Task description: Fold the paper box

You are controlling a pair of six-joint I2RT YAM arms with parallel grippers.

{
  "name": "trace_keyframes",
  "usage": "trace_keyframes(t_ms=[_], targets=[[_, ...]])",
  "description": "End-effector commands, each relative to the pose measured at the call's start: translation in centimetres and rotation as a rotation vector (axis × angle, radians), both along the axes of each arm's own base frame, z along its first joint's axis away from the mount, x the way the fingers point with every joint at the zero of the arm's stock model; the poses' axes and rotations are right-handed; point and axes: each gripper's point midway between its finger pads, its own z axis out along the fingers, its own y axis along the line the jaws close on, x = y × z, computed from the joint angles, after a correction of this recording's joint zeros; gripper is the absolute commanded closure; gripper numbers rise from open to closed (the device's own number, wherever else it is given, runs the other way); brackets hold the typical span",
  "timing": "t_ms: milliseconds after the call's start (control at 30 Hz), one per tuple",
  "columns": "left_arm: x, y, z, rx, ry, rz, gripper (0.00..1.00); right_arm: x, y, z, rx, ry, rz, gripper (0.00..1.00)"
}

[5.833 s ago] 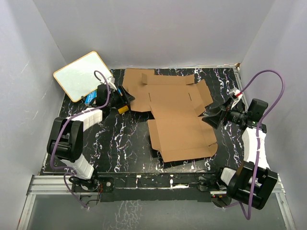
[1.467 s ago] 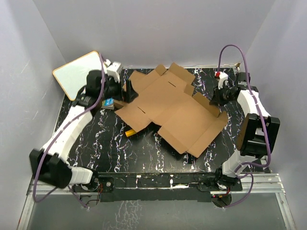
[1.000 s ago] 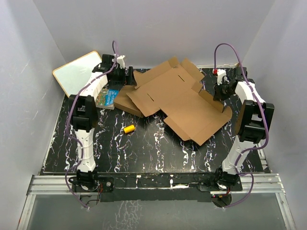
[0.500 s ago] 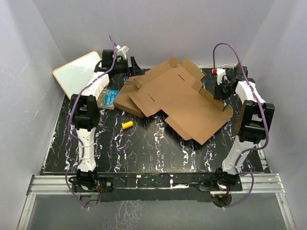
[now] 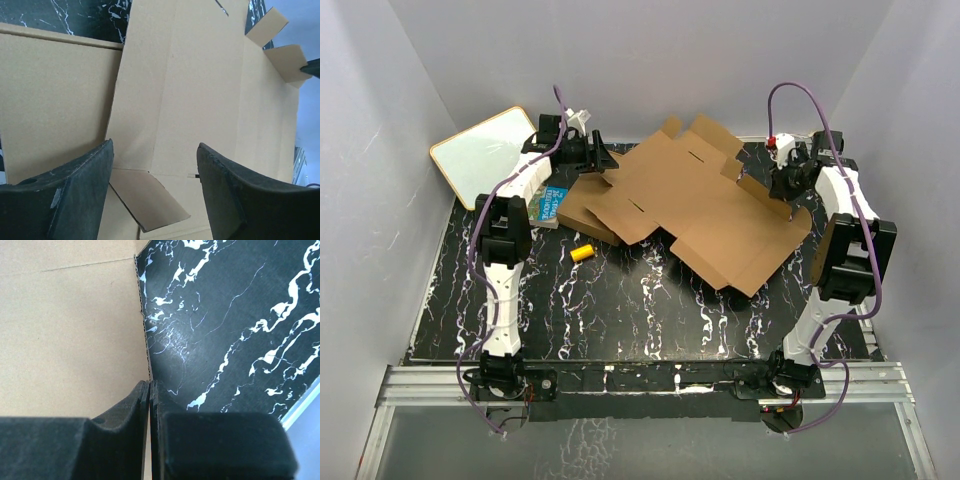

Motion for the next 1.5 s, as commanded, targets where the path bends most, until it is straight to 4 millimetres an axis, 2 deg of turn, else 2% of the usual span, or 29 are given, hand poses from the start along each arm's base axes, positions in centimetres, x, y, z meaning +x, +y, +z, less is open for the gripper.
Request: trace_keyframes(t_ms=[0, 100, 300, 400, 667, 1033, 1100, 1267, 1367, 1467], targets=[[-0.4, -0.2, 2.2, 0.036, -0.039, -0.013, 0.34, 1.7, 0.1, 6.3, -0.017, -0.177, 0.031, 0.92], [-0.1, 1.0, 2.5, 0.108, -0.065, 0.027, 0.30, 1.6, 0.2, 6.8, -0.021, -0.189, 0.034, 0.92], [0.0, 1.6, 3.9, 0.143, -0.109, 0.046, 0.23, 1.4, 0.2, 7.3, -0.030, -0.200, 0.040, 0.92], [0.1, 2.0, 3.9, 0.157, -0.113, 0.054, 0.21, 1.3, 0.2, 7.6, -0.033, -0.206, 0.043, 0.92], [-0.1, 1.9, 3.5, 0.154, -0.101, 0.051, 0.20, 1.2, 0.2, 7.8, -0.038, -0.211, 0.046, 0.92], [-0.3, 2.0, 5.3, 0.062, -0.148, 0.007, 0.20, 1.1, 0.4, 8.6, -0.045, -0.237, 0.069, 0.92], [-0.5, 1.9, 5.4, 0.049, -0.152, -0.003, 0.20, 0.8, 0.6, 10.1, -0.049, -0.273, 0.079, 0.92], [-0.8, 2.0, 6.4, 0.041, -0.209, -0.020, 0.19, 0.6, 1.1, 12.2, -0.056, -0.335, 0.106, 0.92], [-0.7, 2.6, 7.9, 0.040, -0.280, -0.023, 0.19, 0.4, 1.4, 14.9, -0.074, -0.405, 0.125, 0.92], [-0.9, 3.1, 10.5, -0.004, -0.407, -0.057, 0.19, -0.1, 1.9, 17.7, -0.083, -0.477, 0.151, 0.92]])
